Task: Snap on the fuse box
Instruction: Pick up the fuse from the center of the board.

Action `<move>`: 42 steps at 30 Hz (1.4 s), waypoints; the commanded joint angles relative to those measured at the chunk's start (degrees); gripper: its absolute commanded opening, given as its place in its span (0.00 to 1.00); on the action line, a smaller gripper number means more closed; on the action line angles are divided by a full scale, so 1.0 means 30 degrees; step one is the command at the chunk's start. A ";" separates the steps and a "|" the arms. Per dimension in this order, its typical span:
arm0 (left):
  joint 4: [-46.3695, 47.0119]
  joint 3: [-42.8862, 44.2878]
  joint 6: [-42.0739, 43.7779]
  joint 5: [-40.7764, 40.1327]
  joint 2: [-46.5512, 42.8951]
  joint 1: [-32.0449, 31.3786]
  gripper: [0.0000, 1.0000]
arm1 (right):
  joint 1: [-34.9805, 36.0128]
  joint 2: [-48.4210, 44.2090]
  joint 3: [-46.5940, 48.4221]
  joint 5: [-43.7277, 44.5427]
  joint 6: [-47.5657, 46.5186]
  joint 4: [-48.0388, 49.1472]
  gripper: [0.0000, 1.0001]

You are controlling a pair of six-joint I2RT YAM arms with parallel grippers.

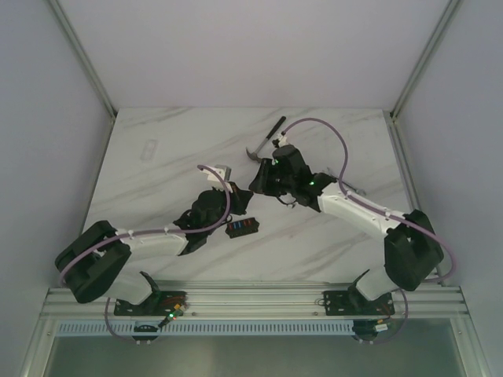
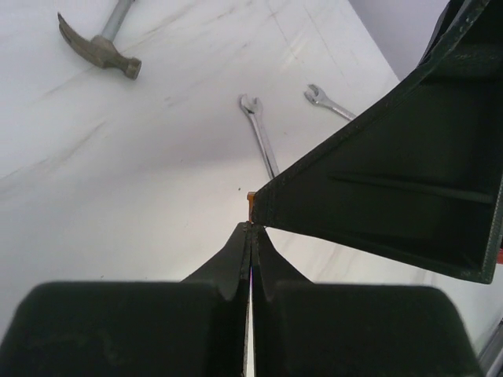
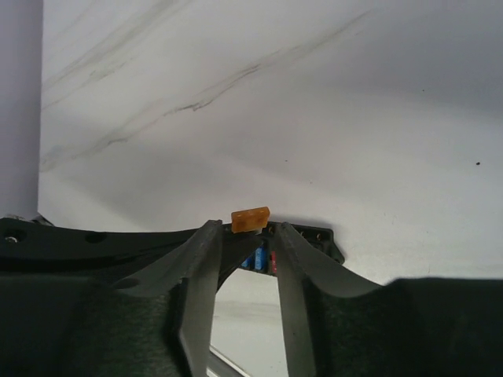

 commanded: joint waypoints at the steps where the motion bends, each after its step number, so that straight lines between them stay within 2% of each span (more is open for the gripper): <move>1: -0.0137 -0.0053 0.1456 0.0214 -0.1367 -0.0050 0.00 | -0.0016 -0.1299 -0.0122 0.0251 -0.1101 0.0497 0.44; 6: -0.1614 -0.0210 0.3467 0.1090 -0.2642 0.0041 0.00 | -0.0671 -0.3041 -0.0532 -0.0303 -0.5312 0.0957 0.63; 9: -0.2794 -0.0059 0.4695 0.2454 -0.3587 0.0229 0.00 | -0.1067 -0.4384 -0.1071 -0.0181 -0.7925 0.1067 0.77; 12: -0.4071 0.0120 0.5848 0.3812 -0.4394 0.0345 0.00 | -0.1257 -0.5945 -0.2118 -0.1227 -1.1116 0.1796 0.80; 16: -0.5086 0.0207 0.7072 0.5330 -0.5490 0.0432 0.00 | -0.1361 -0.7794 -0.3020 -0.3292 -1.4153 0.1702 0.80; 21: -0.5819 0.0258 0.9044 0.7928 -0.6915 0.0492 0.00 | -0.1626 -0.8840 -0.2895 -0.8586 -1.7438 0.0289 0.80; 29: -0.7039 0.0580 1.0521 1.0826 -0.8924 0.0492 0.00 | -0.1644 -0.8621 -0.2136 -1.3856 -1.9920 -0.1375 0.79; 34: -0.7050 0.0932 1.0453 1.2534 -0.9405 0.0492 0.00 | -0.1639 -0.7928 -0.1563 -1.6083 -2.0806 -0.2225 0.69; 35: -0.7062 0.1016 1.0423 1.2839 -0.9409 0.0492 0.00 | -0.1628 -0.7813 -0.1470 -1.6336 -2.0897 -0.2307 0.69; 42: -0.6864 0.1351 1.0159 1.4207 -0.9224 0.0485 0.00 | -0.1633 -0.7311 -0.0916 -1.7405 -2.1614 -0.2919 0.51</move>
